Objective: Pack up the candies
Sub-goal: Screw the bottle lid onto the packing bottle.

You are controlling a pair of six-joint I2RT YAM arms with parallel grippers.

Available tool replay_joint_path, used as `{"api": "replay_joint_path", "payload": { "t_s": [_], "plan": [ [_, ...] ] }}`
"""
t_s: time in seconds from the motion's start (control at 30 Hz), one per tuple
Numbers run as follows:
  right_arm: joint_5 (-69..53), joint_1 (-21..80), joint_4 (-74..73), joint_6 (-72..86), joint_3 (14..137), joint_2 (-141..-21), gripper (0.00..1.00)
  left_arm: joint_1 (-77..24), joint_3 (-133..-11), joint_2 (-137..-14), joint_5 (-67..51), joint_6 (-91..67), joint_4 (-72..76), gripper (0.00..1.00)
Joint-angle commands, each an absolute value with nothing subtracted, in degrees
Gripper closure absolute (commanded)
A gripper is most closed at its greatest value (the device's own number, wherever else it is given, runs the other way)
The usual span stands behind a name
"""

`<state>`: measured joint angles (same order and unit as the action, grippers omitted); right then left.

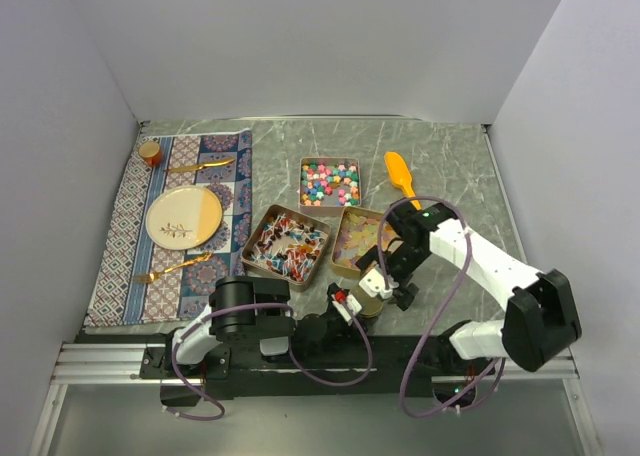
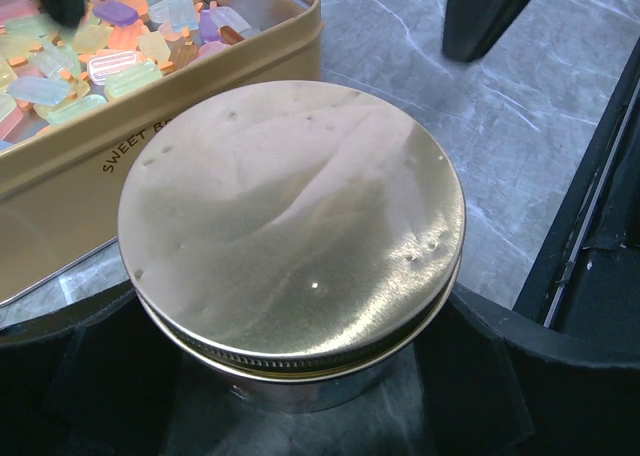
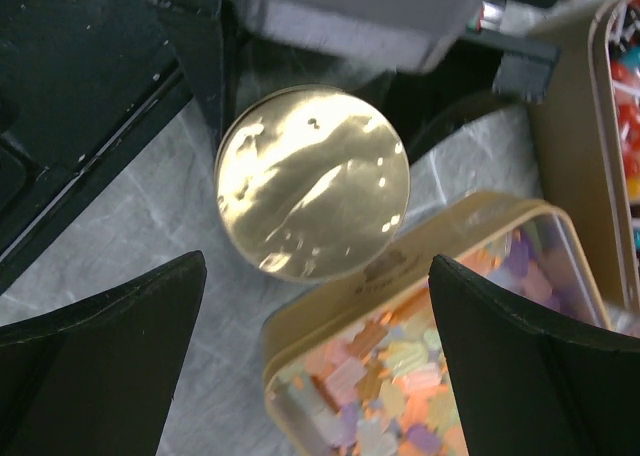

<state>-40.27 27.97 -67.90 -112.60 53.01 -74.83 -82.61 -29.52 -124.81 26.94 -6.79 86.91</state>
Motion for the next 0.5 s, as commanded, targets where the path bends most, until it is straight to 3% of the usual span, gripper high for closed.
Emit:
{"api": "replay_joint_path", "payload": {
  "t_s": [0.0,0.47],
  "plan": [
    [-40.34,30.5,-65.75,-112.5,55.19,-78.22,0.0,-82.79,-25.66,-133.42,26.46,-6.24,97.91,0.99],
    [-36.56,31.38,-66.0,-110.48,56.08,-83.67,0.0,-82.0,-25.75,-133.07,26.63,-7.38,96.77,0.99]
  ]
}}
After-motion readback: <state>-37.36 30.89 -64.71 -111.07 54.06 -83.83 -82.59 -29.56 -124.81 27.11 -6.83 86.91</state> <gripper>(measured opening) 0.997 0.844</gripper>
